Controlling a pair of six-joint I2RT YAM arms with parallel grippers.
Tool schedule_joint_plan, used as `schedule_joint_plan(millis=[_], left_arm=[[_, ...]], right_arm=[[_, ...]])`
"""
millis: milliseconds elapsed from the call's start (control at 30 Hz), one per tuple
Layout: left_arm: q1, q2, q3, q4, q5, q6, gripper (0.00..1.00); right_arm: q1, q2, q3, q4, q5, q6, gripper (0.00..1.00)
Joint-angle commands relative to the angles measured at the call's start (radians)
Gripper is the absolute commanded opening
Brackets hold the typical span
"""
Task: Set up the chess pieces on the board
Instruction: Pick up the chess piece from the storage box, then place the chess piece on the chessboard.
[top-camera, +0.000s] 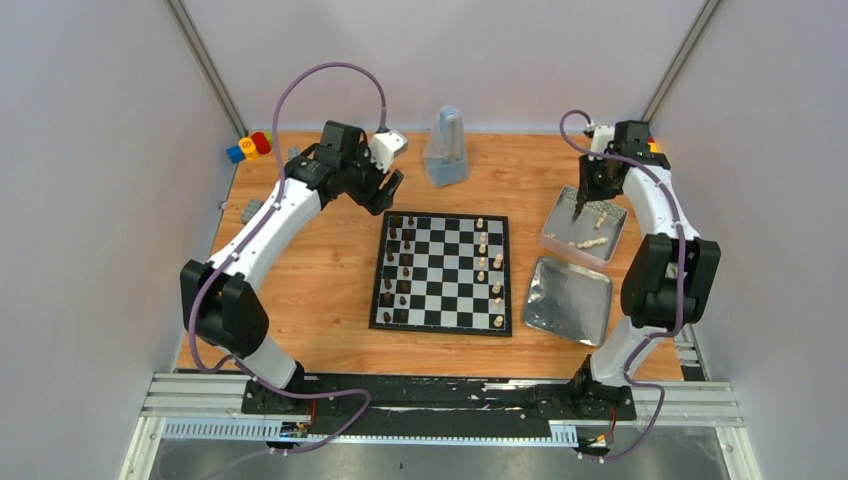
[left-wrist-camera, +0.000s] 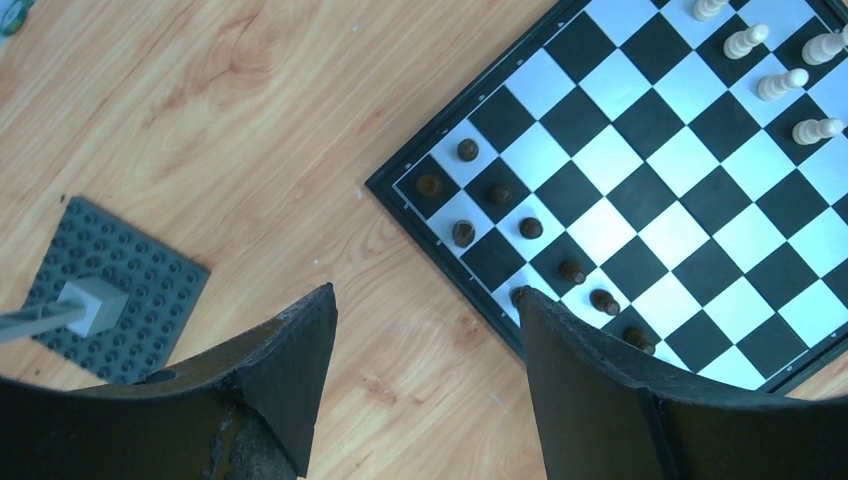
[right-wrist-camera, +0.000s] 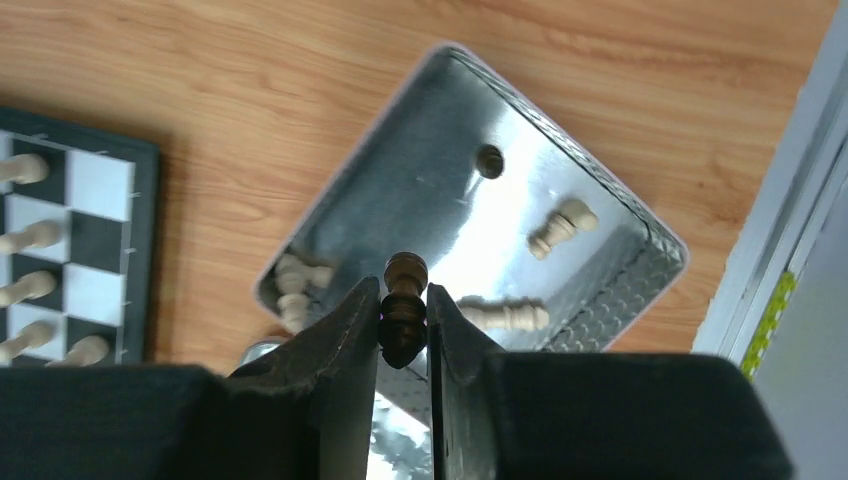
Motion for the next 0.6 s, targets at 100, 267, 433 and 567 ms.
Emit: schedule_joint_plan(millis=[100,267,433,567], left_arm=[[0.126,-0.109,-0.034,-0.062,0.021,-0.052,0.76],[0.273,-0.147,-0.069,-0.089,0.091,-0.084,0.76],[0.426,-0.172,-0.105,-0.104,0.158,-0.115,0.77],[0.537,-0.186,-0.126,-0.109,0.180,-0.124,0.78]], right_arm=[[0.278,-0.148,0.071,-0.085,-0.076,-0.134,0.01],[0.527,-0.125,0.135,-0.109,-0.086,-0.194,0.01],[0.729,-0.017,0.265,-0.157,-0.123,-0.216,0.02],[0.858,0.087,0.378,-0.183,-0.113,-0.233,0.02]])
